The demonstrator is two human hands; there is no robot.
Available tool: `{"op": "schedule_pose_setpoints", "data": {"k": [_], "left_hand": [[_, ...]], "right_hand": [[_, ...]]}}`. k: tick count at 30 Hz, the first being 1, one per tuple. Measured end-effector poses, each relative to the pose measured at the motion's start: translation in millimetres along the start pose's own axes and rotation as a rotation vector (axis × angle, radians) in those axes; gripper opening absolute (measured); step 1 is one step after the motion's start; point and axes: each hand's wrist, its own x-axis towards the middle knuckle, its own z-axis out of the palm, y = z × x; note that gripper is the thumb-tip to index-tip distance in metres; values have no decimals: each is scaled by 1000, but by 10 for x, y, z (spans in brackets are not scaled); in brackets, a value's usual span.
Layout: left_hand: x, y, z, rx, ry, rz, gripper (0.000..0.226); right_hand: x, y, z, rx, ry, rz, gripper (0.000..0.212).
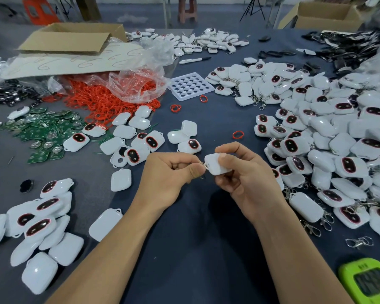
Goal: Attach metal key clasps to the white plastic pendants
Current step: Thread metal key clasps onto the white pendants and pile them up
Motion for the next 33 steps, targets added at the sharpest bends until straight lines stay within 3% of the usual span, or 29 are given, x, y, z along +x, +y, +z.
{"op": "schedule_pose_setpoints", "data": {"k": [4,6,9,11,14,16,21,23,25,30,33], "left_hand": [[-27,-30,-13,229,-17,15,5],[-79,-39,44,453,37,113,13],[-138,-15,153,675,119,275,3],[-130,-20,170,596,155,194,3],[-101,-12,188,252,80,4,12],[-105,45,226,145,50,-35,15],[-109,88,274,15,89,-78,40],[-112,76,258,36,107,-80,38],[-109,57,232,154,95,-65,30],[-155,13,260,709,12,81,36],[-161,7,272,752,38,57,31]], "right_hand": [[-8,14,1,-71,52,-49,19],[-4,30,12,-71,98,-40,20],[7,36,37,-32,144,-19,24],[18,37,41,33,148,-7,23],[37,30,46,144,111,45,19],[50,32,59,184,104,69,19],[73,65,89,187,118,58,21],[65,80,98,179,124,35,21],[60,92,99,153,157,-9,20],[30,134,106,-53,231,-136,18],[42,128,130,-65,230,-149,16]]}}
